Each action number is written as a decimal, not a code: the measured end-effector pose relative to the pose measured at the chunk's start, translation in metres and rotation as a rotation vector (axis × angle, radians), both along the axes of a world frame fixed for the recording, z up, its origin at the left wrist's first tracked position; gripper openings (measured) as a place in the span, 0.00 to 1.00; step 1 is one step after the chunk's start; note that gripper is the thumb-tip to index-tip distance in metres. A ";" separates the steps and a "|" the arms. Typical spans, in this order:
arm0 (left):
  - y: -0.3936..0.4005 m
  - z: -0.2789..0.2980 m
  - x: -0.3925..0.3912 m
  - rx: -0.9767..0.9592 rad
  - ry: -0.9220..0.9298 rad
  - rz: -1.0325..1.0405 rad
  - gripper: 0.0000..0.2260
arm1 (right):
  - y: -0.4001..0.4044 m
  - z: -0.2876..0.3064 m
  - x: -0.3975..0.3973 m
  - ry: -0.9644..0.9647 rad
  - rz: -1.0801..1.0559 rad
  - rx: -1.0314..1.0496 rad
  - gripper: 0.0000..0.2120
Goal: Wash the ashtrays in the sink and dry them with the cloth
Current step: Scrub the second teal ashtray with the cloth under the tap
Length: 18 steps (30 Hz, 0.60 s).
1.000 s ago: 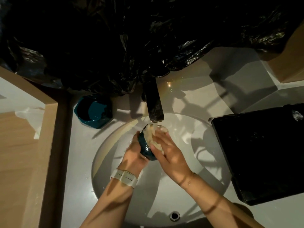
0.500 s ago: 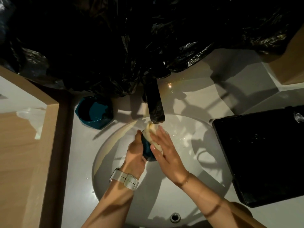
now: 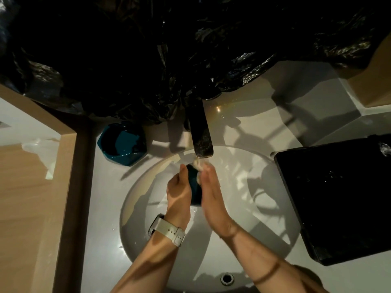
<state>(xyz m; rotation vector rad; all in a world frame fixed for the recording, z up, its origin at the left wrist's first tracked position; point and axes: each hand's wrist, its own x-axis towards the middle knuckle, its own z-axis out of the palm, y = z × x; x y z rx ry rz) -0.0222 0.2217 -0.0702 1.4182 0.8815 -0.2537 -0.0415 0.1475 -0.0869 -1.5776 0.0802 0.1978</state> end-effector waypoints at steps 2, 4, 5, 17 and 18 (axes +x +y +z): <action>-0.001 0.005 -0.001 0.005 -0.042 0.008 0.15 | -0.006 0.002 0.023 0.076 -0.061 0.024 0.16; 0.003 0.009 0.002 0.013 -0.029 0.026 0.15 | -0.011 0.000 0.029 0.107 -0.041 -0.001 0.14; 0.007 0.006 0.005 0.029 -0.026 0.026 0.15 | -0.009 0.001 0.025 0.080 -0.008 0.015 0.12; 0.027 0.000 0.015 -0.217 0.078 0.041 0.15 | -0.019 -0.001 0.045 0.303 -0.024 -0.081 0.08; 0.032 -0.003 0.012 -0.308 0.053 0.077 0.15 | -0.022 -0.002 0.038 0.326 -0.021 0.016 0.09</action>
